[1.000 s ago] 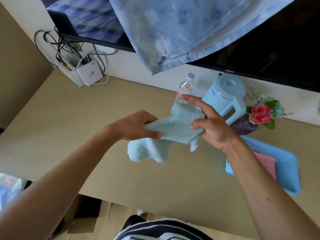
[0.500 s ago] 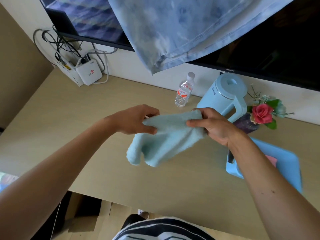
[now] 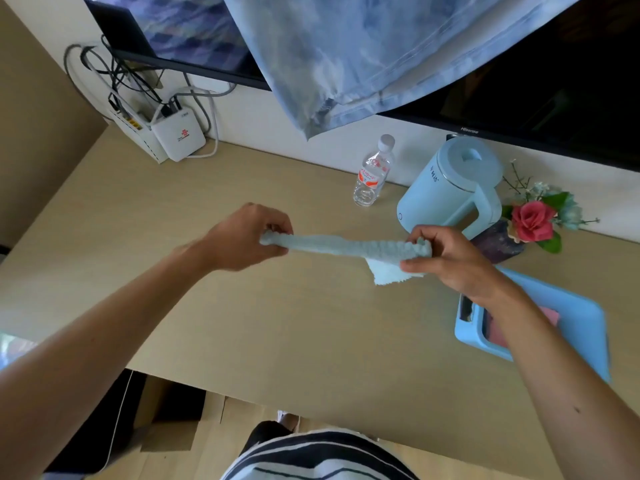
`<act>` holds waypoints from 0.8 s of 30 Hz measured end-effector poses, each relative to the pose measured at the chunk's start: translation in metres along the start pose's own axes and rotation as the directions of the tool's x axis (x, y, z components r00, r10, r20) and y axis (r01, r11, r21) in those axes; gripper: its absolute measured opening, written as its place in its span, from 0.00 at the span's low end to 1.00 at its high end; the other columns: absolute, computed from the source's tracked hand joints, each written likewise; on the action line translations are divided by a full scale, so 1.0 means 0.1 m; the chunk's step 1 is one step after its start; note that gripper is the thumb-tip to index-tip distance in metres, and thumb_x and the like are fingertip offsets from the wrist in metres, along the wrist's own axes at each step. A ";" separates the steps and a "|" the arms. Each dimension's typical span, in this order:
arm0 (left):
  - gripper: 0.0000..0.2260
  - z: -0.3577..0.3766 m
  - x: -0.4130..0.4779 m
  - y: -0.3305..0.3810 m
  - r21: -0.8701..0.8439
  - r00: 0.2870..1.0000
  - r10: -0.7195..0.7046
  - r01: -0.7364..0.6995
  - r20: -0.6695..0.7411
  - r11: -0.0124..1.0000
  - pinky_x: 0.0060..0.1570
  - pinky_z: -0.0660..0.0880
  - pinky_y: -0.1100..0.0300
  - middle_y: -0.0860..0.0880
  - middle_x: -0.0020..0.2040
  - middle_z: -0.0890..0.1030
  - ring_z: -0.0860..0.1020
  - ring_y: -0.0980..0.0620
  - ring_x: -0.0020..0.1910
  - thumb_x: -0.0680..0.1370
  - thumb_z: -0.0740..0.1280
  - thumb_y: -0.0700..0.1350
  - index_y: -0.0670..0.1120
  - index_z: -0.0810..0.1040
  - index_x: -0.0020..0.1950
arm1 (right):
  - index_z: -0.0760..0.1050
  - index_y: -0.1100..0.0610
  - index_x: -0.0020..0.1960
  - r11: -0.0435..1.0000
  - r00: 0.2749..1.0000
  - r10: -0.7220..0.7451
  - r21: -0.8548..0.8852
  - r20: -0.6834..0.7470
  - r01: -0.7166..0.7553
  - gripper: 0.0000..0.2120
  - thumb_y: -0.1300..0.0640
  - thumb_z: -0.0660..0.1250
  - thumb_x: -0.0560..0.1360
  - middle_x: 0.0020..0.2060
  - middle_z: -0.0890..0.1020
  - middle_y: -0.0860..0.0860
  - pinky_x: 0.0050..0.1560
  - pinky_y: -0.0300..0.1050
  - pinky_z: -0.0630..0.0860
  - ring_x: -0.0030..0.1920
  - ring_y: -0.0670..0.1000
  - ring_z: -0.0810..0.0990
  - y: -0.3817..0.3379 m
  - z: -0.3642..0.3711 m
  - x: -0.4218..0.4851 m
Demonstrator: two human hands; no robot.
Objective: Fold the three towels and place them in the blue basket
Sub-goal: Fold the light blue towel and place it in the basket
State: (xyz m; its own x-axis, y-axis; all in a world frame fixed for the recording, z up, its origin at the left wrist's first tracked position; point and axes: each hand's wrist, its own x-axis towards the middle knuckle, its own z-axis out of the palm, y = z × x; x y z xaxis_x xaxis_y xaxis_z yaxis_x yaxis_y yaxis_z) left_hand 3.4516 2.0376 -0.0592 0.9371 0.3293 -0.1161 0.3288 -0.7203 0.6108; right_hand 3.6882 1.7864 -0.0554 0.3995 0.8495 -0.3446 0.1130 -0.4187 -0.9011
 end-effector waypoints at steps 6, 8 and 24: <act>0.09 0.81 -0.42 -0.35 0.048 0.971 -0.090 0.082 0.220 0.995 0.43 0.70 0.63 0.58 0.42 0.78 0.77 0.53 0.42 0.72 0.75 0.43 0.47 0.81 0.51 | 0.75 0.55 0.37 0.958 0.974 0.180 -0.247 0.137 -0.142 0.13 0.62 0.80 0.64 0.30 0.71 0.45 0.36 0.43 0.64 0.32 0.45 0.69 0.84 0.39 -0.15; 0.09 1.12 -0.56 -0.49 0.062 0.942 -0.142 0.130 0.305 0.990 0.46 0.70 0.61 0.58 0.45 0.78 0.76 0.53 0.44 0.73 0.74 0.45 0.49 0.81 0.52 | 0.75 0.53 0.37 0.927 0.951 0.259 -0.318 0.168 -0.197 0.13 0.61 0.80 0.64 0.29 0.71 0.44 0.35 0.44 0.64 0.30 0.42 0.67 1.13 0.58 -0.22; 0.08 1.47 -0.25 -0.85 -0.039 0.944 -0.256 0.269 0.209 0.962 0.35 0.67 0.67 0.52 0.42 0.81 0.77 0.56 0.36 0.74 0.74 0.40 0.48 0.82 0.51 | 0.79 0.58 0.46 0.894 0.942 0.328 -0.301 -0.067 -0.333 0.06 0.59 0.75 0.72 0.34 0.74 0.46 0.36 0.41 0.65 0.33 0.45 0.70 1.71 0.70 -0.07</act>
State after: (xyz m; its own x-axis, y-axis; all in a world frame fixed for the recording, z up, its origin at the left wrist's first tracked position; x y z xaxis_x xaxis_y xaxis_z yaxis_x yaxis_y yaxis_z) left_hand 3.4177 2.0009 -0.2238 0.8250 0.3672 -0.4295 0.5641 -0.5806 0.5871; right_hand 3.6411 1.7315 -0.2256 0.4740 0.6416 -0.6030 0.2419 -0.7534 -0.6115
